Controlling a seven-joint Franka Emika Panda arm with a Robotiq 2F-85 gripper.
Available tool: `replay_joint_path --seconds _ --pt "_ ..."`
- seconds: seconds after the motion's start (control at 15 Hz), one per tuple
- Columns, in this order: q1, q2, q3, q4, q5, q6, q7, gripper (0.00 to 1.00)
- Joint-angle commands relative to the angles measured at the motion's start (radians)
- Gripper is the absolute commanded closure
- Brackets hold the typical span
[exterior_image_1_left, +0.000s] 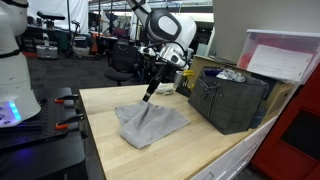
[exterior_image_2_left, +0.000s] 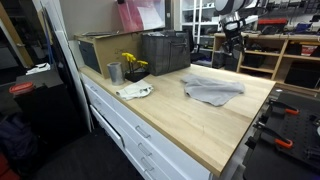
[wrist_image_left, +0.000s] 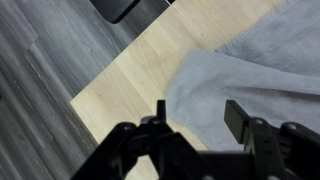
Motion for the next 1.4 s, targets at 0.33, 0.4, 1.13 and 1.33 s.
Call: replay_joint_path --seconds 0.33,0.4,1.13,1.33 --pt "0.031 -0.028 0.137 -0.065 0.082 0.081 -0.091 0.0" --pt "0.041 -0.022 0.15 -0.077 0.084 0.098 -0.094 0.0" --pt "0.116 0.198 0.23 -0.128 0.094 0.297 -0.126 0.0" --pt "0.108 0.264 0.237 -0.1 0.124 0.294 -0.143 0.0"
